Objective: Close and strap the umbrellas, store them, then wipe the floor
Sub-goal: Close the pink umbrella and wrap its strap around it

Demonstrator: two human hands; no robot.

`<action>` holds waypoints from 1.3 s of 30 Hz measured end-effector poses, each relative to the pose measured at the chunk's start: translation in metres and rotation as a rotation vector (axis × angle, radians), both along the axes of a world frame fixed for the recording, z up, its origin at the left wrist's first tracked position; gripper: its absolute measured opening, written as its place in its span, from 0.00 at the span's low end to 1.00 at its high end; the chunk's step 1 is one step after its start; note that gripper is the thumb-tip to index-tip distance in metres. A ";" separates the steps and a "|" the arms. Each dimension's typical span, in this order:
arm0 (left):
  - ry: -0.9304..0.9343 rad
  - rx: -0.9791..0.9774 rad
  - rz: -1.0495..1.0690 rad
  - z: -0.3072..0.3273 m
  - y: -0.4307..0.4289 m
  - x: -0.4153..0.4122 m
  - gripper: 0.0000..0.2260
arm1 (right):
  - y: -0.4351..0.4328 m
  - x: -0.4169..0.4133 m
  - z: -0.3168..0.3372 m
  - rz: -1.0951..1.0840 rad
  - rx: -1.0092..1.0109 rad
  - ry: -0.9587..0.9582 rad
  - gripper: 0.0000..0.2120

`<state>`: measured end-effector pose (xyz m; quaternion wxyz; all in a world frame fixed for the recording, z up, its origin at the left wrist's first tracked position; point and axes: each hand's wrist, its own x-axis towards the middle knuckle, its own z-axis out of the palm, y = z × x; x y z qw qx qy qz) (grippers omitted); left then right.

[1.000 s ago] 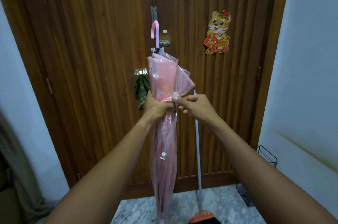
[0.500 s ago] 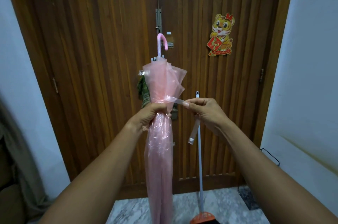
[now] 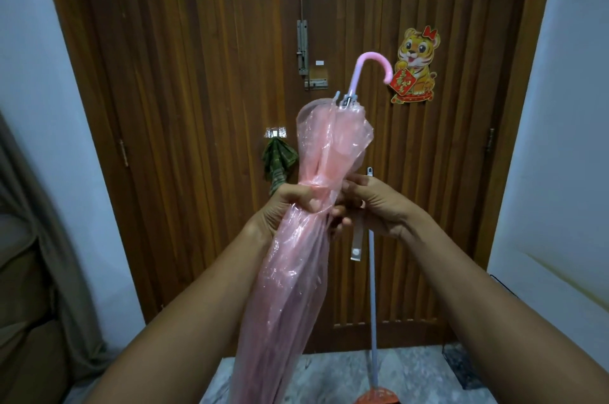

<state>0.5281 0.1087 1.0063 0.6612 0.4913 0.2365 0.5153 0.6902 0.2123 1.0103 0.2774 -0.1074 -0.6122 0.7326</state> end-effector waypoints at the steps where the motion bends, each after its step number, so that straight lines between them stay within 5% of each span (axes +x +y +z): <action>1: 0.010 0.012 0.016 0.001 0.000 0.000 0.24 | -0.002 0.001 0.001 0.020 0.013 -0.015 0.17; 6: 0.120 0.054 0.023 0.008 -0.001 -0.001 0.23 | -0.003 -0.008 0.007 -0.040 0.128 -0.008 0.18; 10: 0.517 0.002 0.379 0.011 -0.001 -0.017 0.15 | 0.007 -0.015 0.005 -0.322 0.165 -0.044 0.27; 15: 0.636 0.167 0.640 -0.014 0.017 -0.007 0.20 | 0.004 -0.027 0.000 -0.572 0.243 -0.063 0.12; 20: 0.702 0.234 1.045 -0.033 0.036 0.008 0.18 | -0.007 -0.039 0.002 -0.578 0.445 -0.194 0.13; 24: 0.557 0.154 0.976 -0.025 0.034 0.000 0.08 | 0.006 -0.016 0.009 -0.380 0.525 -0.218 0.13; 28: 0.457 0.135 0.735 -0.009 0.028 -0.003 0.16 | 0.018 -0.002 0.007 -0.361 0.492 -0.167 0.10; 33: 0.245 0.074 0.464 -0.007 0.027 0.004 0.14 | 0.019 0.003 0.012 -0.242 0.452 -0.163 0.12; 36: 0.187 0.036 0.382 -0.004 0.030 0.006 0.24 | 0.019 0.003 0.010 -0.162 0.391 -0.187 0.17; 39: 0.237 0.056 0.470 0.002 0.028 0.006 0.15 | 0.021 0.000 0.006 -0.184 0.419 -0.174 0.22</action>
